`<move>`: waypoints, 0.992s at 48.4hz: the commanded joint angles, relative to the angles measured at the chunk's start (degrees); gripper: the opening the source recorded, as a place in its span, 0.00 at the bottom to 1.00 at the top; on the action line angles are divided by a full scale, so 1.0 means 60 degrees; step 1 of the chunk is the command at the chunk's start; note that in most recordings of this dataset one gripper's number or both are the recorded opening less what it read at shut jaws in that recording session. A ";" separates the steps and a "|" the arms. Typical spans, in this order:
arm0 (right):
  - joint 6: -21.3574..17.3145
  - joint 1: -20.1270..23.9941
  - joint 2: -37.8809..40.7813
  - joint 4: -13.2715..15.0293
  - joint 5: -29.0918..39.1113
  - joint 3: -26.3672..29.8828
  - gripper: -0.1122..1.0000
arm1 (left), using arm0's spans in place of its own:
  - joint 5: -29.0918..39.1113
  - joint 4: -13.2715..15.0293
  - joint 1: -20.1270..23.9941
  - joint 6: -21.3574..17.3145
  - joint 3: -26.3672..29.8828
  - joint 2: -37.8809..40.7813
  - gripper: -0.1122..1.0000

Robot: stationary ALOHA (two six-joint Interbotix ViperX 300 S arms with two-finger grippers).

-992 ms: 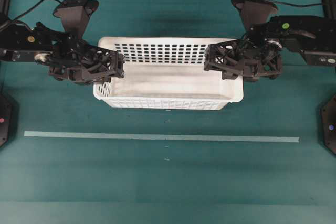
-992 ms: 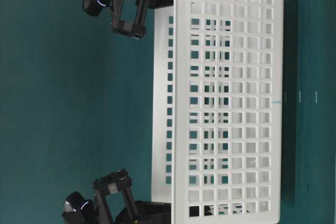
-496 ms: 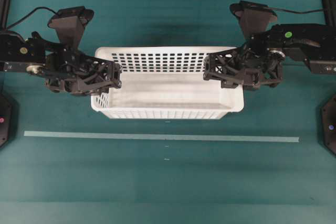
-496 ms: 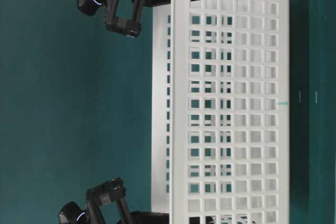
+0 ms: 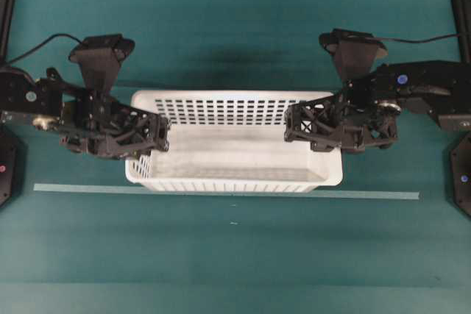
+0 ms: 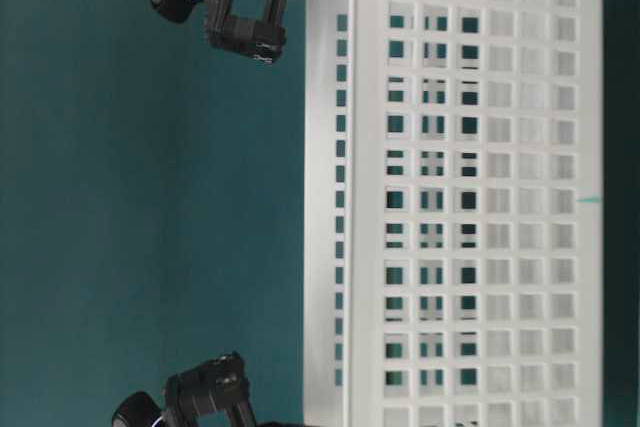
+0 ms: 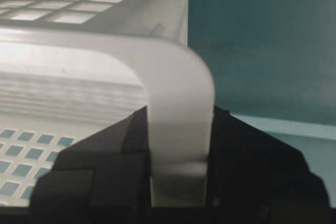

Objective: Lift the white basket with both hands.
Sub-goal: 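Lift the basket with both grippers and pull it toward the front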

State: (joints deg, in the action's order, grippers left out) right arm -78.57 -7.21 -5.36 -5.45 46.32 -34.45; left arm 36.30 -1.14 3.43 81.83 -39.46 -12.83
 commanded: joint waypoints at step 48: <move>-0.1289 0.1699 0.0381 0.0205 -0.0352 0.0029 0.25 | -0.0234 -0.0132 -0.1377 0.0967 0.0073 0.0483 0.09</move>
State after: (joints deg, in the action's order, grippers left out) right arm -86.92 1.85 -3.34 -4.57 45.00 -34.72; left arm 35.42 -1.23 -4.48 87.98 -39.55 -9.58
